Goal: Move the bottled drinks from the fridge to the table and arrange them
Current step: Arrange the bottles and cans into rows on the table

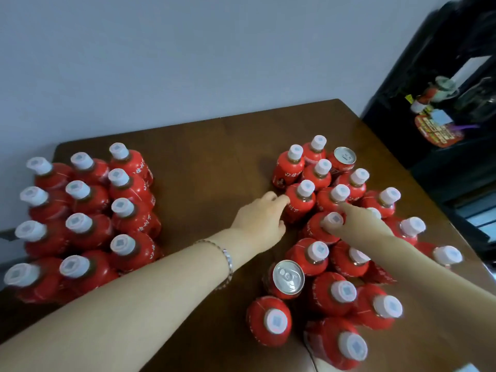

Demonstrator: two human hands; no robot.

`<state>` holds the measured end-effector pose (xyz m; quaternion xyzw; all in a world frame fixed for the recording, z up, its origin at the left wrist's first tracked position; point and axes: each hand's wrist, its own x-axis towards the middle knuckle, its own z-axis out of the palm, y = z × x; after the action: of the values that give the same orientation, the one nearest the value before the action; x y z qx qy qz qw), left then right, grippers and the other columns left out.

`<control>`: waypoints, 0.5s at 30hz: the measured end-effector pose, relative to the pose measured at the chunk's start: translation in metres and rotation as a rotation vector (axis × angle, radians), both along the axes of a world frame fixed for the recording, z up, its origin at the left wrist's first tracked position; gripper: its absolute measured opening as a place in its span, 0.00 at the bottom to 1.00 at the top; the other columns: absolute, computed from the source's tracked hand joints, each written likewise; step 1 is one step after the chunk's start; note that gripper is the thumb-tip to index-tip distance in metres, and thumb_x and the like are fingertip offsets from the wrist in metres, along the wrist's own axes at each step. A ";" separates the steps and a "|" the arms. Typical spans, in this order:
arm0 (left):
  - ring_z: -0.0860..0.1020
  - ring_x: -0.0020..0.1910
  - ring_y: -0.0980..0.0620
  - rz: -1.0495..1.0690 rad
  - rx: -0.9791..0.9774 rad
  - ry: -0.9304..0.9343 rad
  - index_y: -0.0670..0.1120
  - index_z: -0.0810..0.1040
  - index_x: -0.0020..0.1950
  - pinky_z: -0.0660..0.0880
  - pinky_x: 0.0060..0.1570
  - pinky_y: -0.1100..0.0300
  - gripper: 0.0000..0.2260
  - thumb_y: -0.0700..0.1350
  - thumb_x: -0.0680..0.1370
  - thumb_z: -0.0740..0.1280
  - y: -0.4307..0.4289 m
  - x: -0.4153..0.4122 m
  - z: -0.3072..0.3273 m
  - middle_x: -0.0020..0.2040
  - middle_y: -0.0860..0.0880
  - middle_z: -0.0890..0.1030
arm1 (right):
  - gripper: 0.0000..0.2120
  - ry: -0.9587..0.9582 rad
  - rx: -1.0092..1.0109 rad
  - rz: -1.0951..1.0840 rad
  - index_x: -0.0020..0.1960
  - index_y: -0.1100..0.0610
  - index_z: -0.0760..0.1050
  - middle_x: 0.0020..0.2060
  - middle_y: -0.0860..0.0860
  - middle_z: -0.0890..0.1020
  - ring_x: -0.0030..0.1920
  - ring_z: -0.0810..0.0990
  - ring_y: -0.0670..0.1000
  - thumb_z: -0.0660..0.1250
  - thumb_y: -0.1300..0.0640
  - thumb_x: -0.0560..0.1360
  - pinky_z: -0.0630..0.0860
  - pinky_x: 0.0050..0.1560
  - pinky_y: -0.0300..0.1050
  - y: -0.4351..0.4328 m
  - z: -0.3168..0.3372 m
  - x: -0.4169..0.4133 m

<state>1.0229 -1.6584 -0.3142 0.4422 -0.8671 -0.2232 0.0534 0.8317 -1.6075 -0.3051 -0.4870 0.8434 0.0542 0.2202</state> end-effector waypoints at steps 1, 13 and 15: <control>0.72 0.60 0.45 -0.021 -0.030 0.008 0.51 0.63 0.71 0.73 0.52 0.51 0.21 0.44 0.78 0.60 -0.008 -0.020 0.000 0.68 0.49 0.67 | 0.23 -0.026 0.002 0.034 0.61 0.54 0.69 0.46 0.52 0.77 0.51 0.77 0.56 0.67 0.44 0.72 0.75 0.45 0.50 0.001 -0.004 -0.004; 0.75 0.51 0.40 0.050 0.081 -0.030 0.43 0.66 0.64 0.73 0.50 0.51 0.13 0.42 0.80 0.58 -0.025 -0.050 -0.021 0.58 0.41 0.67 | 0.12 -0.167 -0.193 0.003 0.50 0.59 0.66 0.47 0.56 0.79 0.47 0.78 0.58 0.65 0.53 0.74 0.67 0.39 0.45 -0.004 -0.022 0.001; 0.75 0.49 0.43 0.094 0.144 -0.020 0.44 0.66 0.60 0.75 0.51 0.52 0.11 0.38 0.78 0.61 -0.028 -0.023 -0.023 0.58 0.43 0.64 | 0.12 -0.200 -0.239 -0.018 0.48 0.58 0.67 0.46 0.56 0.79 0.47 0.78 0.58 0.65 0.52 0.73 0.67 0.40 0.45 -0.013 -0.023 0.014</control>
<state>1.0002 -1.6861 -0.3369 0.4874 -0.8275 -0.2779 0.0234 0.8462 -1.6208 -0.3276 -0.5052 0.8220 -0.0971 0.2443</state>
